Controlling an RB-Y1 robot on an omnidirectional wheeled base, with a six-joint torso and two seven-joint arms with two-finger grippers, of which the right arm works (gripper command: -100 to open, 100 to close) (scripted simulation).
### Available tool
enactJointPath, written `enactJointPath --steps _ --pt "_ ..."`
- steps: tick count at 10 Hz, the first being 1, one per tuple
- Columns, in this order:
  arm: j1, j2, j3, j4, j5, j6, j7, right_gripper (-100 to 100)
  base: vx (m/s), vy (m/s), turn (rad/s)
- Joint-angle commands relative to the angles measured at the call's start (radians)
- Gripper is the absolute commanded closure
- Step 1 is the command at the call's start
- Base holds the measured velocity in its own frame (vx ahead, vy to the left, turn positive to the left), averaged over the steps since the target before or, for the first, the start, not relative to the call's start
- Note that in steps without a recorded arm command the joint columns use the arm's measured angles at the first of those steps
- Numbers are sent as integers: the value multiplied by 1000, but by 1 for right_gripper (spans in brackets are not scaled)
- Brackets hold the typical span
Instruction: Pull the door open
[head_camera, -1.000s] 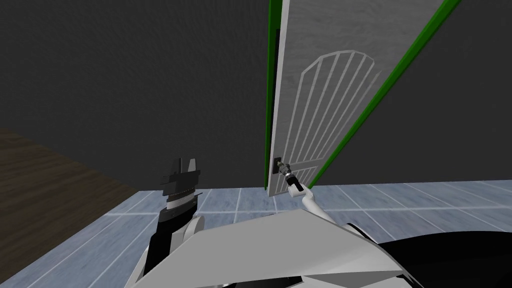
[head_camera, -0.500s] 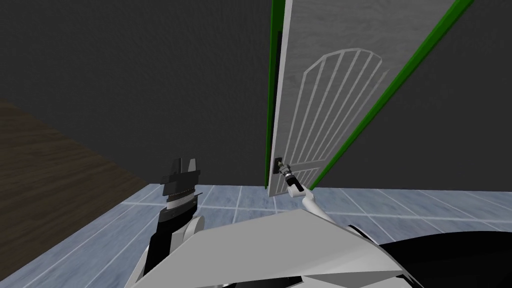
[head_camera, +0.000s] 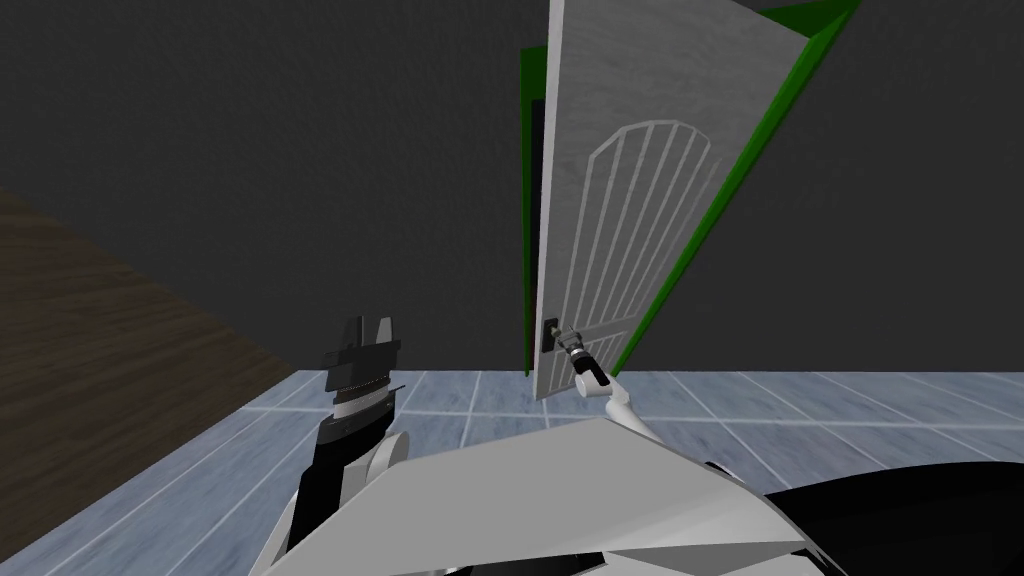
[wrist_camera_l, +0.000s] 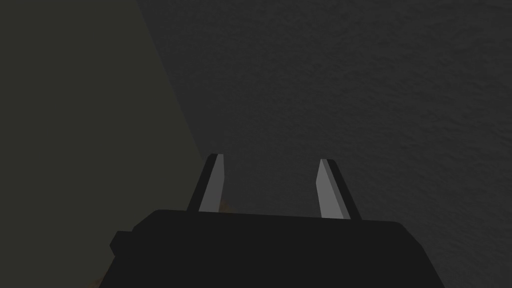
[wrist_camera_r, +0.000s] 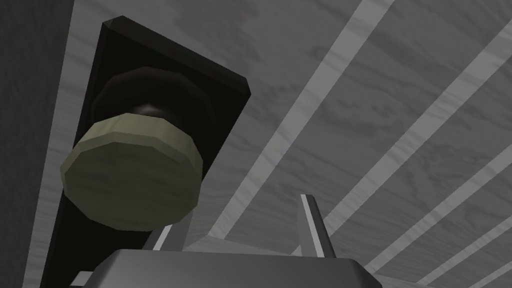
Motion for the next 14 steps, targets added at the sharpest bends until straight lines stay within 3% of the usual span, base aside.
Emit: enactJointPath --steps 1,11,14 --pt "-16 14 26 4 -8 -11 -30 -100 -65 -13 9" --pt "31 49 64 -92 -137 43 -253 -100 -67 -25 22" --pt "38 53 69 -105 -154 51 -282 -100 -54 -23 1"
